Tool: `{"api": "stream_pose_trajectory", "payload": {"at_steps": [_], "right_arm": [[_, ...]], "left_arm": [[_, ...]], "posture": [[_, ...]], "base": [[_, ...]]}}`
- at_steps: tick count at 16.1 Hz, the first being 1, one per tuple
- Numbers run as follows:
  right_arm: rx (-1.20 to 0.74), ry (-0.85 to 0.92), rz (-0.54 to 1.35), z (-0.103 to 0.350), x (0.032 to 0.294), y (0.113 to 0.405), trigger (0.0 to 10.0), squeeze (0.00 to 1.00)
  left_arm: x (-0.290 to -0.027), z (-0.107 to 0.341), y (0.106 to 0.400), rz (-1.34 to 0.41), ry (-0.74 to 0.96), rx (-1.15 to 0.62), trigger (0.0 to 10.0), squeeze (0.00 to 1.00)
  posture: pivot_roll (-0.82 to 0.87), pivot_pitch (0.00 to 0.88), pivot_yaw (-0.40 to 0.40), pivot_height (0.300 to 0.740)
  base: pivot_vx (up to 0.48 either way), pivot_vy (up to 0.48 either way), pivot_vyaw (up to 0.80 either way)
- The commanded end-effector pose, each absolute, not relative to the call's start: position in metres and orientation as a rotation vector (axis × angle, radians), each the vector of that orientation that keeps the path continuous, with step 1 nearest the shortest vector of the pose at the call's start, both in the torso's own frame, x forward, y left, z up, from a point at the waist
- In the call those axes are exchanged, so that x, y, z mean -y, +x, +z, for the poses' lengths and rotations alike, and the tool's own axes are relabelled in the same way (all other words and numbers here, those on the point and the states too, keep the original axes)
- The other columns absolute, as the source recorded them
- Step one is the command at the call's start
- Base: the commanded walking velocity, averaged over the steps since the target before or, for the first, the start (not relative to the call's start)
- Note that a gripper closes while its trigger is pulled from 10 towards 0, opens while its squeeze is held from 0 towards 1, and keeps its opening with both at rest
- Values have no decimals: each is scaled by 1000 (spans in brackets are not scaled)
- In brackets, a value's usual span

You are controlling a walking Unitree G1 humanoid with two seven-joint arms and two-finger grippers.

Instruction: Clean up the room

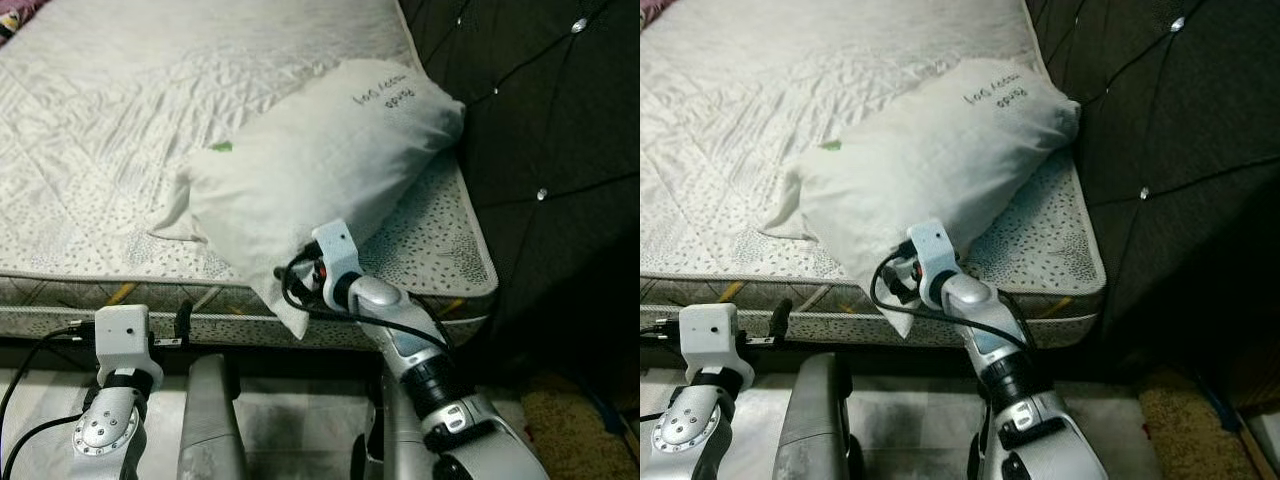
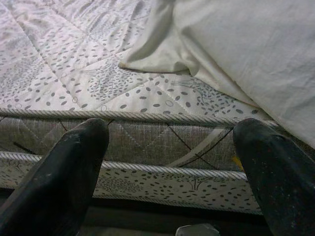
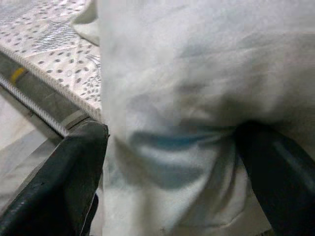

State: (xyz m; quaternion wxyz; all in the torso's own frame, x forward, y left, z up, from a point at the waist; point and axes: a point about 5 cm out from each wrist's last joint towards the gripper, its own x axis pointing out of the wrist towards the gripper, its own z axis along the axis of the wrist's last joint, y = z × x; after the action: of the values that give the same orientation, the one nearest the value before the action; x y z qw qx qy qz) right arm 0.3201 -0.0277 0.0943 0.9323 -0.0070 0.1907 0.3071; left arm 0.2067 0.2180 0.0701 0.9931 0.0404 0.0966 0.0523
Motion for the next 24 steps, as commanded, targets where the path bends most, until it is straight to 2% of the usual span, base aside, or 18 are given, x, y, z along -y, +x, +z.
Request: {"api": "stream_pose_trajectory", "payload": {"at_steps": [1,2,3,9,11,15,22,24], "right_arm": [[-395,38,542,97,30,327,7882,0],[-394,71,516,98,29,329,7882,0],[-391,121,490,101,28,331,0,0],[-423,236,364,101,28,338,0,0],[-403,236,319,104,36,344,0,0],[-341,242,234,116,54,359,0,0],[-257,213,53,139,109,387,0,0],[-163,206,-70,168,145,403,0,0]], "left_arm": [[-220,74,206,112,86,-188,10000,0],[-219,74,206,111,86,-189,10000,0],[-219,74,206,110,85,-190,10000,0],[-218,72,205,120,80,-194,10000,0],[-217,72,210,101,84,-200,10000,0],[-222,76,216,112,93,-184,10000,0],[-221,73,216,135,95,-187,10000,0],[-217,71,219,117,97,-194,10000,0]], "posture": [[161,131,-51,547],[161,131,-53,547],[161,129,-58,547],[150,135,-69,547],[142,163,-55,547],[139,144,-50,547],[135,108,-64,547],[129,90,-62,547]], "base": [[0,0,0],[0,0,0],[0,0,0],[0,0,0],[0,0,0],[0,0,0],[0,0,0],[0,0,0]]}}
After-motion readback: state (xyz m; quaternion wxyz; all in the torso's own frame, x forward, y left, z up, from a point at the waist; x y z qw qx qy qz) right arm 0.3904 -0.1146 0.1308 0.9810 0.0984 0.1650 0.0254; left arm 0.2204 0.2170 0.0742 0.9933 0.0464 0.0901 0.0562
